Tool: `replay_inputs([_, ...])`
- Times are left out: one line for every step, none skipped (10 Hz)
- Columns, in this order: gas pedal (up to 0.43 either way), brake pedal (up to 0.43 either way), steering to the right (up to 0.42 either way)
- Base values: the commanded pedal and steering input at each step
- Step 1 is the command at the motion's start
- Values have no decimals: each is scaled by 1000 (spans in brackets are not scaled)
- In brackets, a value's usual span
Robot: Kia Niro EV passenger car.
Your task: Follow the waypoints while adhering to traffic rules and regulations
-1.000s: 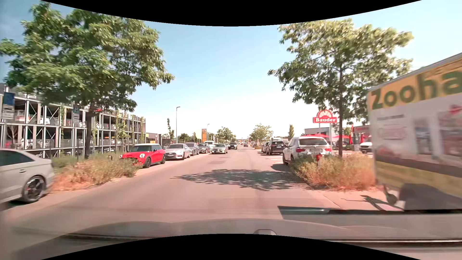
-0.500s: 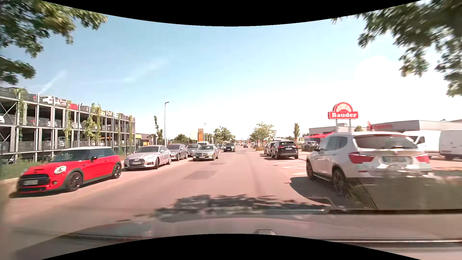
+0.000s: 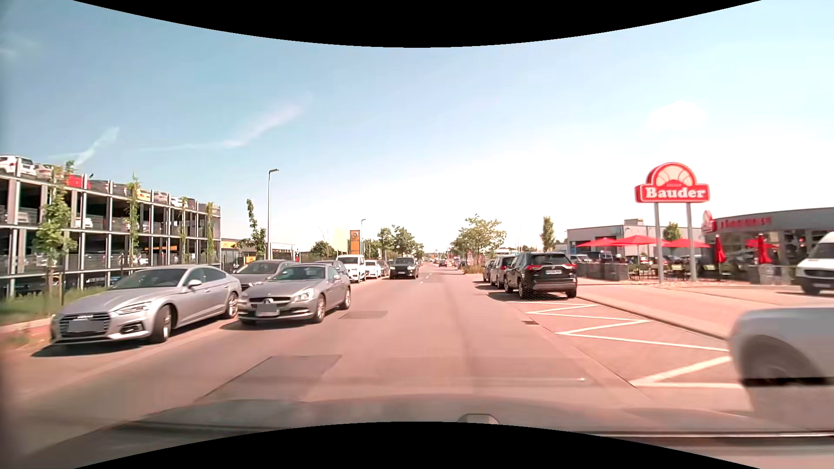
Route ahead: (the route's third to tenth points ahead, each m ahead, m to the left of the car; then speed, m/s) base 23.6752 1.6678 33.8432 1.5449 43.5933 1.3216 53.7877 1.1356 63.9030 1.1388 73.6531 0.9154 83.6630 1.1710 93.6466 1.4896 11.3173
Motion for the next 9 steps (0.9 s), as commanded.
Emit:
replay_inputs([0, 0, -3])
replay_inputs([0, 0, -3])
replay_inputs([0, 0, -3])
replay_inputs([0, 0, -3])
replay_inputs([0, 0, -3])
replay_inputs([0, 0, -3])
replay_inputs([0, 0, -3])
replay_inputs([0, 0, -3])
replay_inputs([0, 0, -3])
